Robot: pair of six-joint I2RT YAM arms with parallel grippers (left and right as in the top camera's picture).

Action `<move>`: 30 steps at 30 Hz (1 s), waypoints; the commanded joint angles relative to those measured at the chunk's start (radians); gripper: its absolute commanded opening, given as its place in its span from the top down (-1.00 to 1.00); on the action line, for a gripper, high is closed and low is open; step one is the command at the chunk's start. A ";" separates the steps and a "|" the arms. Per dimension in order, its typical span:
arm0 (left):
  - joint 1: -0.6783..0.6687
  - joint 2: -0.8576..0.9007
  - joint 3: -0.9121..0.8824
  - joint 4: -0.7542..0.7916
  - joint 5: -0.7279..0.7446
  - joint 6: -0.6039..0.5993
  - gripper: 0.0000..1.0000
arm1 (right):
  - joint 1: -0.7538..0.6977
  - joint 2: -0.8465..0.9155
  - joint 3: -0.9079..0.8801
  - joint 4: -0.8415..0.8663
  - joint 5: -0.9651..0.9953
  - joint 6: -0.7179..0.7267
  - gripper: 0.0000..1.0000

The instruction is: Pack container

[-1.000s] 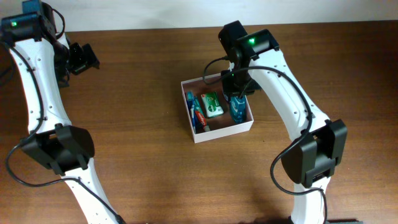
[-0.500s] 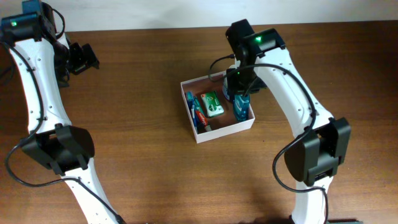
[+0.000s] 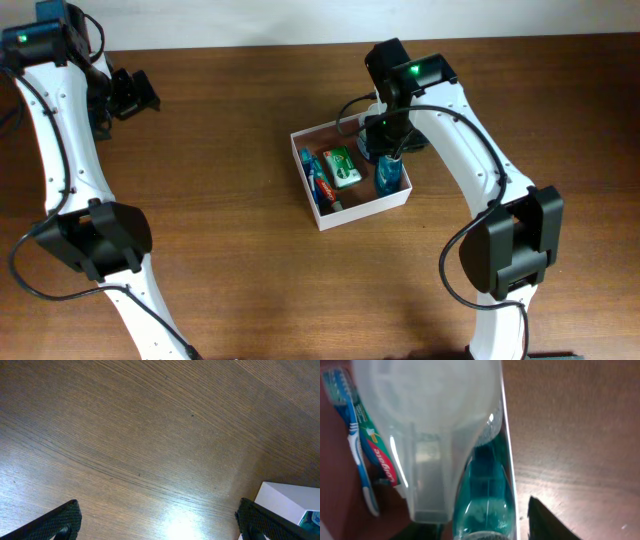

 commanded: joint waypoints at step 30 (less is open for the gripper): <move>0.003 -0.031 -0.005 -0.001 0.010 0.016 -0.99 | -0.268 -0.021 0.469 -0.354 0.052 -0.051 0.92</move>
